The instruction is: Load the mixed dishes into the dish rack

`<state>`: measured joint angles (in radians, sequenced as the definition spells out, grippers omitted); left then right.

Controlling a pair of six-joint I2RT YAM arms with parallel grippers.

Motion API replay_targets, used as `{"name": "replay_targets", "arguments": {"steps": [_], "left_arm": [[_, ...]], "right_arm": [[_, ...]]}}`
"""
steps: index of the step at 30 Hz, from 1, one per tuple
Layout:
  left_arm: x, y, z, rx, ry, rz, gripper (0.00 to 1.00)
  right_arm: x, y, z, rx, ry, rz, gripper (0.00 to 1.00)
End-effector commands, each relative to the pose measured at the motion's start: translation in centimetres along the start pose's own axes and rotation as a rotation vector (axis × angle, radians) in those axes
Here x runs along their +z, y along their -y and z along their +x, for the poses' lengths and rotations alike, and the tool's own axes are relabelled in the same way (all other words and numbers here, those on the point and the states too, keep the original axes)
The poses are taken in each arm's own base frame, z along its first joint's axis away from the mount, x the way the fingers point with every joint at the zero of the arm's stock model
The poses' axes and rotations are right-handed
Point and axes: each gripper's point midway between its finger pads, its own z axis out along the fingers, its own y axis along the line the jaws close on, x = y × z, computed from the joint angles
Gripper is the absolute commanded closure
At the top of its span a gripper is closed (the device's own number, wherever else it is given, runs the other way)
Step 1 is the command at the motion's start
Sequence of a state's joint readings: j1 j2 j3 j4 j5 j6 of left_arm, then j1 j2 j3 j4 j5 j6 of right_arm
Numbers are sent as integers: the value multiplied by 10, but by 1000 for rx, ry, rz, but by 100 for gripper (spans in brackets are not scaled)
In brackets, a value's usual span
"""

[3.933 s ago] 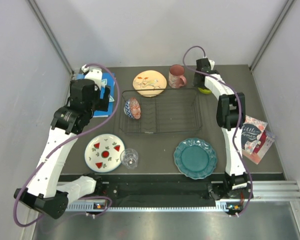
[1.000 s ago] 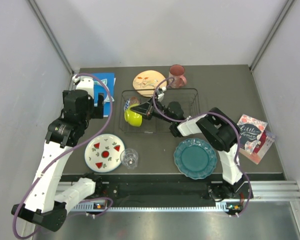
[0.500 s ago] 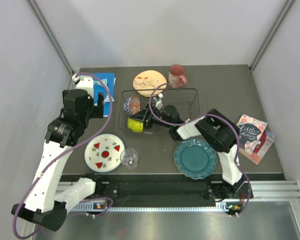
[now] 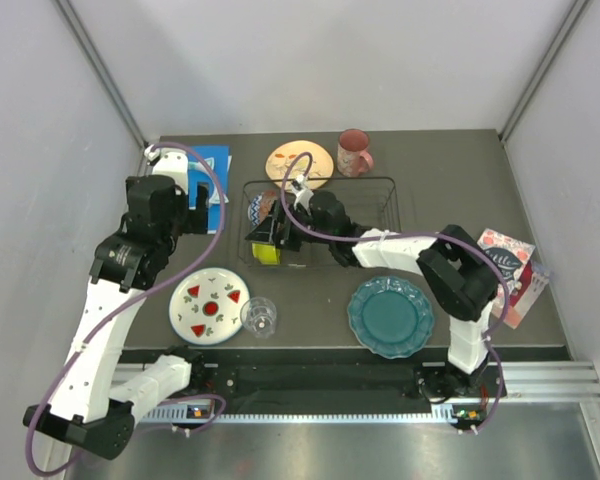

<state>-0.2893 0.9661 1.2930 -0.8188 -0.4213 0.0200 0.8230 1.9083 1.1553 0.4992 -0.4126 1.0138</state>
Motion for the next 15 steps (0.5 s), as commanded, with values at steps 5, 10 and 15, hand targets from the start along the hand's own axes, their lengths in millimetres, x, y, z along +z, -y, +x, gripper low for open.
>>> {"name": "replay_targets", "arguments": {"steps": [5, 10, 15], "left_arm": [[-5, 1, -17, -39, 44, 19, 1], [-5, 1, -20, -40, 48, 22, 1], [-5, 0, -20, -42, 48, 21, 1]], "right_arm": [[-32, -15, -12, -195, -15, 86, 0], [-19, -15, -13, -186, -25, 63, 0], [2, -10, -5, -170, -58, 62, 0]]}}
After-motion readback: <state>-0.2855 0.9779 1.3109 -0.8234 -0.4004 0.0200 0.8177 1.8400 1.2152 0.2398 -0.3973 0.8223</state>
